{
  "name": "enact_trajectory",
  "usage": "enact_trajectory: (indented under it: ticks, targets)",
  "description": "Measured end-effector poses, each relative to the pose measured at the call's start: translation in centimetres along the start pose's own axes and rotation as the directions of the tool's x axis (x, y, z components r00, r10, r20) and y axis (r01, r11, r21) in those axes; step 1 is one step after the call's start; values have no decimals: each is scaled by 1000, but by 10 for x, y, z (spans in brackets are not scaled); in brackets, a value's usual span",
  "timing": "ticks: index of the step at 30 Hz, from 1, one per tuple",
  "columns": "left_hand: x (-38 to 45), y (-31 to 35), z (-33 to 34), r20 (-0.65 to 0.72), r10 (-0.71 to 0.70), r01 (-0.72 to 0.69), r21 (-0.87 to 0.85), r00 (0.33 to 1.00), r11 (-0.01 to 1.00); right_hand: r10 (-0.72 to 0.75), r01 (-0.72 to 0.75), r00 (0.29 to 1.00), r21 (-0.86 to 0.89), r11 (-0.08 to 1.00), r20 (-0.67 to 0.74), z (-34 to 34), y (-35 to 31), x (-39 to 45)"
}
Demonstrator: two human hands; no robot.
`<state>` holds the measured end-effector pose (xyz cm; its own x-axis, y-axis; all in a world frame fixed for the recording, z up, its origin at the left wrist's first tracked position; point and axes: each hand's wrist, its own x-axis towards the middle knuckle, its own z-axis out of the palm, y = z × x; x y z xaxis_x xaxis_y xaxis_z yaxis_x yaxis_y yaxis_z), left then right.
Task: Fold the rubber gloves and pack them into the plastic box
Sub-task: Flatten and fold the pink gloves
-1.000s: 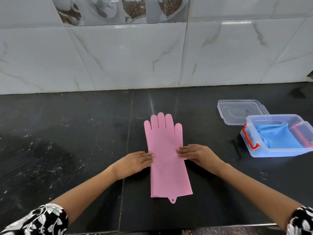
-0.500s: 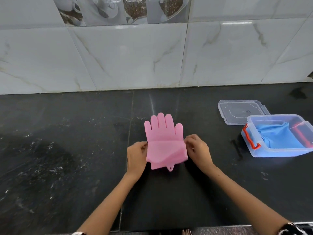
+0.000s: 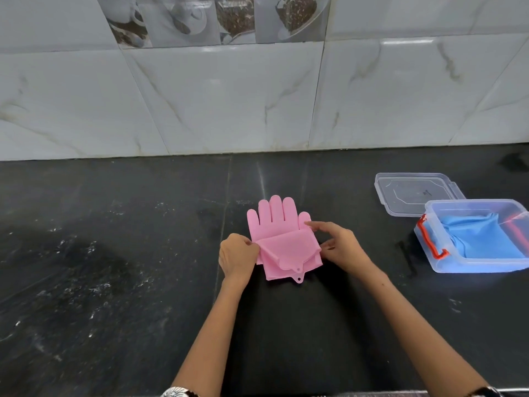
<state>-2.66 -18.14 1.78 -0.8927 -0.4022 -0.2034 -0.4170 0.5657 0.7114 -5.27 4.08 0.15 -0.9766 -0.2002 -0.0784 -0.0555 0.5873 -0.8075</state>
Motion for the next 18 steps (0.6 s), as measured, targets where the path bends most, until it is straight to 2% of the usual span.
enact_trajectory:
  ticks: [1, 3, 7, 11, 14, 18]
  targets:
    - [1, -1, 1, 6, 5, -5, -2, 1000, 1000, 17, -17, 999, 15, 1000, 40, -4, 0, 3]
    - [3, -4, 1, 13, 3, -3, -10, 1000, 1000, 78, -80, 996, 56, 995, 31, -5, -3, 11]
    - [3, -12, 2, 22, -3, 4, -65, 1000, 998, 212, -214, 965, 8, 977, -156, 10, -18, 26]
    - [2, -14, 4, 11, -5, 7, -115, 1000, 993, 318, -326, 922, -3, 945, -220, 17, -28, 30]
    - [2, -13, 5, -7, 3, -4, -121, 1000, 993, 314, -308, 923, 63, 949, -222, 17, -22, 23]
    - [-5, -14, 10, -79, 75, -83, -101, 994, 991, 236, -221, 947, 91, 971, -217, 19, -9, -3]
